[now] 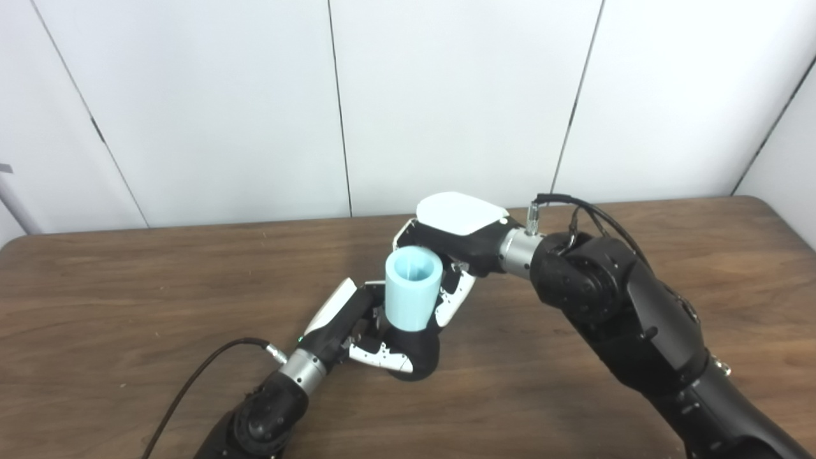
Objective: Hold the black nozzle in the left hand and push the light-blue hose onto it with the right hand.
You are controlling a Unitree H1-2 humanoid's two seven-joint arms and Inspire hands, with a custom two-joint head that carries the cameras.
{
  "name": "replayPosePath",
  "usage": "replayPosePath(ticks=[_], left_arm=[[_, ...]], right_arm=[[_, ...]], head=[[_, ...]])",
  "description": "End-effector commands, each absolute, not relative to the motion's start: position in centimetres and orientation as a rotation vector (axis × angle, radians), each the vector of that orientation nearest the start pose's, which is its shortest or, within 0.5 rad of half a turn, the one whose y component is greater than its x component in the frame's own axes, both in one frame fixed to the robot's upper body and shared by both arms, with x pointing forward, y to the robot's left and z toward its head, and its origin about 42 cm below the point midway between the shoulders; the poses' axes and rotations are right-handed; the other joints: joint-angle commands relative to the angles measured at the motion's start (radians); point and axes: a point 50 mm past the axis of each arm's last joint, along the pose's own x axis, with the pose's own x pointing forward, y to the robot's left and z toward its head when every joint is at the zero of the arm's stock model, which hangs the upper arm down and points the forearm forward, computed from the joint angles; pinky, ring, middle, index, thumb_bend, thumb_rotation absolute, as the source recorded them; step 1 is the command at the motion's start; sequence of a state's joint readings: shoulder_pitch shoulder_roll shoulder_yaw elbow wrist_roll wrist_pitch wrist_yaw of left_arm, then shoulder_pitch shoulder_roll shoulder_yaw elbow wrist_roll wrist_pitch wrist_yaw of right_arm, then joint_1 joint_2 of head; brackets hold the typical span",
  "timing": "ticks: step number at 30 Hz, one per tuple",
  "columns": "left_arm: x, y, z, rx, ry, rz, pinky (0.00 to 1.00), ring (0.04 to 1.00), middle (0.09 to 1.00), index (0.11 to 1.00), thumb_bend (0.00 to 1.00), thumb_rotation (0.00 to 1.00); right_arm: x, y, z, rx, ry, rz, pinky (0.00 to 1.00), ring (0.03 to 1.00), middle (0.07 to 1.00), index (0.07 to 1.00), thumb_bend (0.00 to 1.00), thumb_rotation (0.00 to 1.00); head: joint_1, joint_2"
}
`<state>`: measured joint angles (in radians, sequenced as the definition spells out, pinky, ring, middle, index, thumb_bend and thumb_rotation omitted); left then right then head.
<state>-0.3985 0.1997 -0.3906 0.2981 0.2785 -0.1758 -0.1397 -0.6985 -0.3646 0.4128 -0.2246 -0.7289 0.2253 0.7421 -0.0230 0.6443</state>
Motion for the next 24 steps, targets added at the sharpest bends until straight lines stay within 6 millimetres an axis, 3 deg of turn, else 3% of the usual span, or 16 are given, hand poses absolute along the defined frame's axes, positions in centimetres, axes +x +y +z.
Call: replayPosePath(ticks=[1, 15, 19, 20, 21, 22, 24], left_arm=[[36.3, 16.1, 8.7, 0.675, -0.039, -0.669, 0.14, 0.214, 0.311, 0.494, 0.52, 0.08], [36.4, 16.0, 8.7, 0.675, -0.045, -0.672, 0.14, 0.211, 0.306, 0.494, 0.52, 0.08], [36.4, 16.0, 8.6, 0.673, -0.044, -0.673, 0.14, 0.214, 0.313, 0.494, 0.52, 0.08], [36.4, 16.0, 8.6, 0.673, -0.044, -0.674, 0.14, 0.216, 0.314, 0.494, 0.52, 0.08], [36.4, 16.0, 8.6, 0.673, -0.045, -0.674, 0.15, 0.216, 0.314, 0.494, 0.52, 0.08], [36.4, 16.0, 8.6, 0.674, -0.046, -0.674, 0.15, 0.217, 0.314, 0.494, 0.52, 0.08], [36.4, 16.0, 8.6, 0.674, -0.047, -0.675, 0.15, 0.215, 0.312, 0.494, 0.52, 0.08]], right_arm=[[40.0, -14.2, 33.4, -1.368, -0.393, 0.657, 0.09, 0.176, 0.47, 0.482, 0.53, 0.0], [39.7, -14.0, 34.3, -1.388, -0.412, 0.655, 0.09, 0.179, 0.47, 0.482, 0.53, 0.0], [39.2, -14.1, 34.8, -1.38, -0.424, 0.653, 0.19, 0.294, 0.476, 0.49, 0.53, 0.0], [39.1, -14.2, 34.9, -1.377, -0.429, 0.65, 0.24, 0.342, 0.479, 0.583, 0.55, 0.0], [39.0, -14.2, 34.9, -1.373, -0.436, 0.646, 0.28, 0.384, 0.509, 0.634, 0.7, 0.12], [38.8, -14.2, 35.0, -1.371, -0.446, 0.639, 0.32, 0.428, 0.542, 0.667, 0.81, 0.22], [38.6, -14.3, 35.0, -1.369, -0.474, 0.623, 0.4, 0.502, 0.6, 0.696, 0.9, 0.31]], head=[[-0.001, 0.001], [0.0, -0.002], [0.0, -0.002], [0.0, -0.002], [0.0, -0.003], [0.0, -0.003], [-0.001, -0.004]])
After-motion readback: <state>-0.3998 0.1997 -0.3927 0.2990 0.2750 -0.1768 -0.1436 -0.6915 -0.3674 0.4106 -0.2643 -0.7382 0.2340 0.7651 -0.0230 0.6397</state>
